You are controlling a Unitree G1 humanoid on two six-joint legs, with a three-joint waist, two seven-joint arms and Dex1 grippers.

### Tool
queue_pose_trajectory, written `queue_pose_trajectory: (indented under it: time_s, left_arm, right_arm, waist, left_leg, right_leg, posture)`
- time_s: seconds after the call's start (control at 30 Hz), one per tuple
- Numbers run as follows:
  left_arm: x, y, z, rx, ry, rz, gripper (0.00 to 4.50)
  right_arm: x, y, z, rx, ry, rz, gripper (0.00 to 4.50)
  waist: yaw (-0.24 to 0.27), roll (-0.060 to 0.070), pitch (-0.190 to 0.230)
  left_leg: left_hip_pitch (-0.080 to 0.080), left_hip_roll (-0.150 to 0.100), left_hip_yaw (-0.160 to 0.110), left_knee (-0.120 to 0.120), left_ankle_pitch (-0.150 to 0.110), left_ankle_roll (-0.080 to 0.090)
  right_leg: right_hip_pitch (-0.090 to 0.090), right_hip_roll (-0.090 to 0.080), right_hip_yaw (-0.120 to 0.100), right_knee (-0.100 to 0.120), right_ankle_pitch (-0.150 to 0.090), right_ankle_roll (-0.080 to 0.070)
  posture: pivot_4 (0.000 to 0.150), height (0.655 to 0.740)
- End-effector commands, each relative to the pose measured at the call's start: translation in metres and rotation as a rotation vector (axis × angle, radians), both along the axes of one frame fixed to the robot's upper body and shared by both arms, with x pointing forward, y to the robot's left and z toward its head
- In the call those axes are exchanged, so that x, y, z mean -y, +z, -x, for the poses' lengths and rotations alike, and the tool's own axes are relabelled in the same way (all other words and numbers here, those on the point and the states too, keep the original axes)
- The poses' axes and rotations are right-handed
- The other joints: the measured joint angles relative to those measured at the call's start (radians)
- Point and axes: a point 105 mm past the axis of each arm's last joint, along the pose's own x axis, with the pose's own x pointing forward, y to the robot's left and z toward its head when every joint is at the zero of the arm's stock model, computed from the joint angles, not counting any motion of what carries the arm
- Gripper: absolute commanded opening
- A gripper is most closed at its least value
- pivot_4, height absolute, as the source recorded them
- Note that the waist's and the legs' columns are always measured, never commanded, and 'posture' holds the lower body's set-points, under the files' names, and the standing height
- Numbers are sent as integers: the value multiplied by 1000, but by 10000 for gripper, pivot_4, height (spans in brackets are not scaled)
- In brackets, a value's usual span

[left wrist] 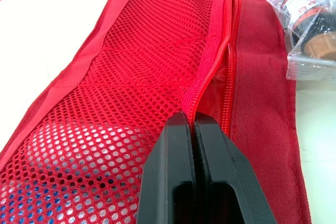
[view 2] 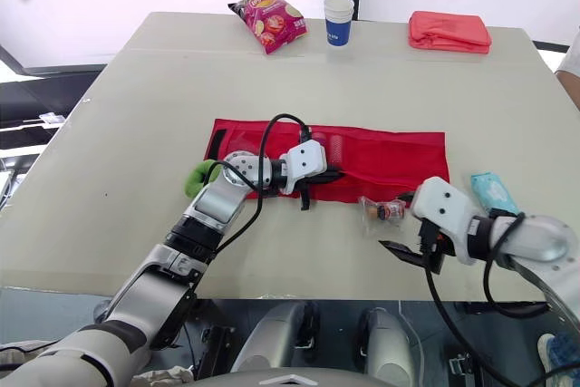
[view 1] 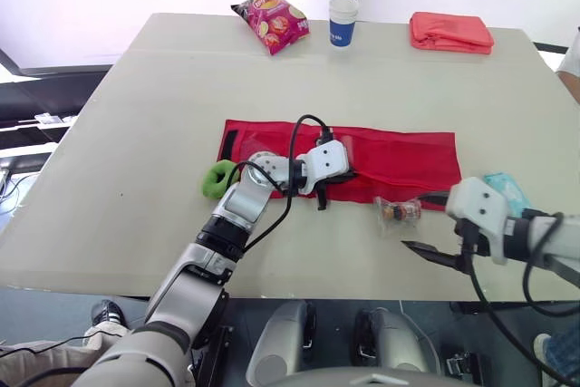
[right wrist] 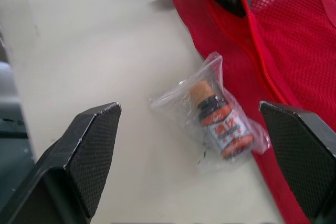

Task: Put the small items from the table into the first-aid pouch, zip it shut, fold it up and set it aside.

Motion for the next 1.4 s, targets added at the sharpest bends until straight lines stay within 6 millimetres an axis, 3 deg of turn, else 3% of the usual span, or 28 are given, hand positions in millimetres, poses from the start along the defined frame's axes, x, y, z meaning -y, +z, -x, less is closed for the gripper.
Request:
queue_pose_trajectory:
  time_s: [0.03,0.27,0.37,0.47,0.5,0.53,0.57,0.73,0.83,0.97,1.17,1.4]
  left_arm:
    - [6,15,6,36,-31,43,986]
    - [4,14,10,27,-27,44,986]
    - [5,15,10,24,-26,46,0]
    - [5,15,11,21,-28,50,0]
    - [5,16,12,17,-29,53,0]
    - [6,16,12,8,-27,61,0]
    - [6,16,13,-3,-26,69,0]
    - [16,19,21,-100,-37,129,0]
    - [23,21,25,-167,-37,156,0]
    - [35,23,25,-250,-37,172,0]
    - [49,24,30,-270,-72,160,0]
    - [48,24,33,-287,-81,159,0]
  right_arm:
    - [2,-6,-14,39,55,96,45000]
    - [5,-19,-37,27,108,173,45000]
    - [6,-27,-38,-14,132,191,38144]
    - [4,-25,-35,-26,140,172,26708]
    - [3,-20,-34,-23,130,144,19279]
    - [2,-15,-32,-16,118,122,18409]
    - [2,-11,-29,-5,108,109,12131]
    - [1,2,-7,-64,-44,-41,12131]
    - [5,4,-4,-75,-205,-33,12131]
    - [-5,-7,-9,-200,-406,-103,12131]
    - [-27,-21,-22,-308,-563,-225,12131]
    - [-17,-27,-40,-329,-833,-406,12131]
  waist:
    - [0,0,0]
    - [-1,0,0]
    - [-1,0,0]
    - [-1,0,0]
    - [-1,0,0]
    - [1,0,0]
    - [2,0,0]
    - [1,0,0]
    - [0,0,0]
    - [-3,1,-1]
    - [-1,1,-1]
    - [-3,2,-1]
  left_leg:
    - [0,0,0,0,0,0]
    - [0,0,0,0,0,0]
    - [0,0,0,0,1,-1]
    - [0,0,0,0,1,-1]
    - [0,0,0,0,1,-1]
    - [0,0,0,0,1,-1]
    - [0,0,0,0,1,-1]
    - [0,0,0,0,1,-2]
    - [0,1,-1,0,0,-4]
    - [1,0,-1,0,-1,-6]
    - [0,0,-1,-1,1,-3]
    - [1,-1,-1,-1,2,-4]
  right_leg:
    - [0,0,0,0,0,0]
    - [0,0,0,0,0,0]
    - [0,1,-1,0,0,0]
    - [1,1,-1,0,0,0]
    - [1,1,-1,0,0,0]
    - [1,1,-1,0,0,0]
    - [1,1,-1,0,0,0]
    - [1,0,-1,0,0,0]
    - [1,0,-1,0,0,0]
    - [1,0,-1,0,0,0]
    - [-1,0,-1,3,0,-1]
    - [-1,2,1,4,0,0]
  posture:
    - [1500,7400]
    - [1500,7400]
    - [1500,7400]
    - [1500,7400]
    - [1500,7400]
    - [1500,7400]
    - [1500,7400]
    - [1500,7400]
    - [1500,7400]
    - [1500,7400]
    - [1500,7400]
    - [1500,7400]
